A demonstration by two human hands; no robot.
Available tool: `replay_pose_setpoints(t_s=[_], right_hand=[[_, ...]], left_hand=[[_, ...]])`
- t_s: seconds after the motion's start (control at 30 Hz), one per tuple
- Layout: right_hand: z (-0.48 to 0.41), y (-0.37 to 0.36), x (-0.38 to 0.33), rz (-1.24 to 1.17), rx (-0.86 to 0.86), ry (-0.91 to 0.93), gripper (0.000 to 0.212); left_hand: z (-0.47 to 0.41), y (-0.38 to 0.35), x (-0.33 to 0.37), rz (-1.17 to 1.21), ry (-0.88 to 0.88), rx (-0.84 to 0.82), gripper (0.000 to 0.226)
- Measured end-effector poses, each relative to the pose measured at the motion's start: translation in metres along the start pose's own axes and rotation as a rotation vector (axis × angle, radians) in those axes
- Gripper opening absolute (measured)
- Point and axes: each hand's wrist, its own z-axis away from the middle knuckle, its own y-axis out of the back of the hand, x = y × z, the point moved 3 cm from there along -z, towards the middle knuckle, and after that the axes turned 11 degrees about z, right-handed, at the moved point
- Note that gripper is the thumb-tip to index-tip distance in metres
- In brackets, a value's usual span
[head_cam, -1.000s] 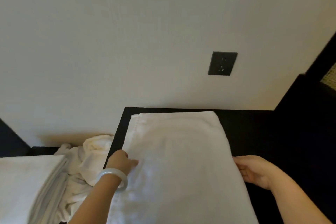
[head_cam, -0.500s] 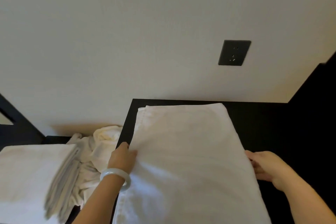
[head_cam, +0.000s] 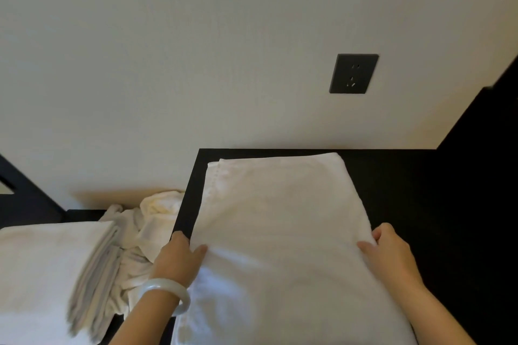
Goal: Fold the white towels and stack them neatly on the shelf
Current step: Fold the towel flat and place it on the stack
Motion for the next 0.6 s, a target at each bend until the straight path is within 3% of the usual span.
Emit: replay_pose_setpoints(t_s=[0.2,0.3,0.43,0.53,0.6], right_hand=[[0.027,0.004,0.018,0.146,-0.09,-0.031,0.027],[0.042,0.006,0.024,0.086,-0.152,-0.031,0.033],[0.054,0.002,0.028,-0.056,-0.111,-0.041,0.039],[0.054,0.003,0.032,-0.12,-0.06,-0.072,0.037],[0.052,0.002,0.036,-0.123,-0.127,-0.077,0.03]], left_hand=[[0.026,0.004,-0.017,0.015,0.042,-0.046,0.025],[0.031,0.003,-0.02,0.006,0.064,-0.052,0.035],[0.037,0.001,-0.017,0.047,0.098,-0.077,0.041],[0.046,0.0,-0.014,0.035,0.069,-0.044,0.033],[0.052,0.002,-0.016,0.069,0.056,0.022,0.028]])
